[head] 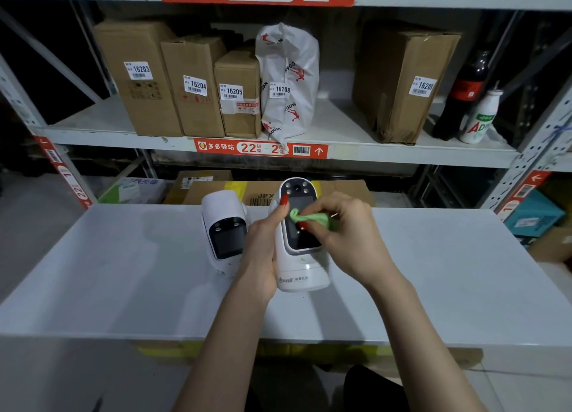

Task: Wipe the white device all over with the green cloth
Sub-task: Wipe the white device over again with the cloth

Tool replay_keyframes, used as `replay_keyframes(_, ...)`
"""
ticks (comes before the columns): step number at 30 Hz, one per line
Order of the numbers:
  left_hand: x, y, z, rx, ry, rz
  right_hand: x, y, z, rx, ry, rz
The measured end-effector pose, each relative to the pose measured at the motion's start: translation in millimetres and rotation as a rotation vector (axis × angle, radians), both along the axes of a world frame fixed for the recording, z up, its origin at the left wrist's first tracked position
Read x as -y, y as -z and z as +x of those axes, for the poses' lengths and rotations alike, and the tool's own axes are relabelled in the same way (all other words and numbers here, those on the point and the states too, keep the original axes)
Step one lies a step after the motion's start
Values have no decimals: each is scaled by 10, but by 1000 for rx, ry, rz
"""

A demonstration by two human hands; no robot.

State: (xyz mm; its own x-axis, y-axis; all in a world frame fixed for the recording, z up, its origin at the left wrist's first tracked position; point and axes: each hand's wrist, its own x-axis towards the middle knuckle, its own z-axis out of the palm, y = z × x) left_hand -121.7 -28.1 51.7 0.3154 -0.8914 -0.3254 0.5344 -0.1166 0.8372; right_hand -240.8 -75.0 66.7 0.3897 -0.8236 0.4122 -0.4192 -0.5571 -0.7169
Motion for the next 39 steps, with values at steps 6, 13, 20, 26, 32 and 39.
replay_keyframes(6, 18, 2, -12, 8, 32, 7, 72, 34, -16, 65, 221, -116)
replay_keyframes(13, 34, 47, 12, 80, 4, 16, 2, -25, -47, -44, -83, 94)
replay_keyframes(20, 26, 46, 21, 35, 36, 26, 103, 30, -75, 64, 229, -119)
replay_keyframes(26, 48, 23, -2, 22, 61, 0, 37, 6, -98, 48, 78, -7)
replay_keyframes(32, 68, 56, 22, 6, 1, 23, -44, 13, -100, -74, -87, 122)
replay_keyframes(39, 93, 74, 28, -27, -21, 33, 1, 59, -117, 5, 142, -20)
